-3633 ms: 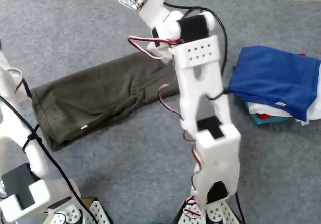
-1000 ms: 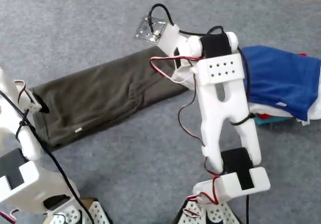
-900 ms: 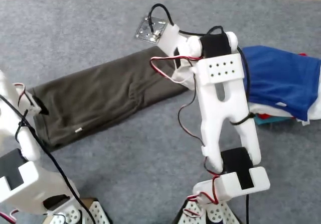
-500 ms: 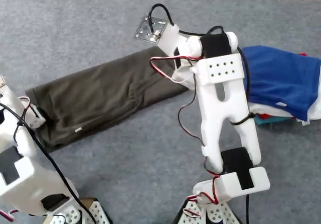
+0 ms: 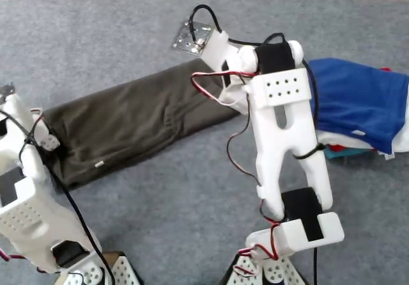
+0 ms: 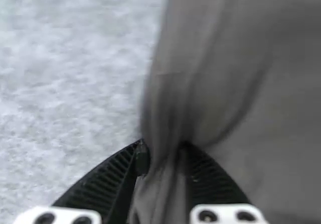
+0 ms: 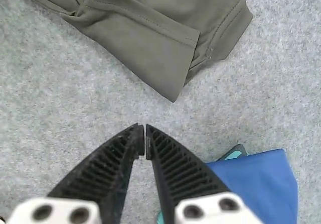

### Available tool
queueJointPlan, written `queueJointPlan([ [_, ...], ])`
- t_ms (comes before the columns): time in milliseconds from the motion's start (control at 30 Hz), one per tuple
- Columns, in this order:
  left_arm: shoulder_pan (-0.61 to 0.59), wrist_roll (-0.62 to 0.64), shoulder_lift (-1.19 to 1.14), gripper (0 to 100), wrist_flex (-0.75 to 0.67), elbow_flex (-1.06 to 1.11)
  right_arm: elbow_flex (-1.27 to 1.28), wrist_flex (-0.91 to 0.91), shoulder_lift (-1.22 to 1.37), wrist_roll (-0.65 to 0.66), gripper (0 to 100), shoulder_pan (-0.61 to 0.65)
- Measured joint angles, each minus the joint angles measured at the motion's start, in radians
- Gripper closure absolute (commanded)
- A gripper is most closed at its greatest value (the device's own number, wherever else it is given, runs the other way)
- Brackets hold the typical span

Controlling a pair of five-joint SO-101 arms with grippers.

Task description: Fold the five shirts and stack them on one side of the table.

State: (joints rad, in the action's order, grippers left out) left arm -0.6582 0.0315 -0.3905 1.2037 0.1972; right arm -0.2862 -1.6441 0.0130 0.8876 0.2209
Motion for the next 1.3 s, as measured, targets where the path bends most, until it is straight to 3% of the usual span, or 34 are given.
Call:
queueJointPlan([
  [300, 0.006, 0.000, -0.009, 97, 0.005, -0.012, 0.000, 0.000, -0.077, 0.000, 98.4, -0.094],
  [600, 0.029, 0.000, 0.092, 97, 0.158, -0.150, 0.000, 0.000, -0.169, 0.000, 98.4, -0.287],
  [767, 0.178, 0.009, 0.166, 97, 0.244, -0.212, 0.000, 0.000, -0.224, 0.051, 98.4, -0.425],
  [967, 0.433, 0.195, 0.176, 97, 0.262, -0.313, 0.000, 0.000, -0.236, 0.084, 98.4, -0.575],
  [1300, 0.796, 0.384, 0.112, 97, 0.273, -0.609, 0.000, 0.035, -0.236, 0.104, 98.4, -0.655],
])
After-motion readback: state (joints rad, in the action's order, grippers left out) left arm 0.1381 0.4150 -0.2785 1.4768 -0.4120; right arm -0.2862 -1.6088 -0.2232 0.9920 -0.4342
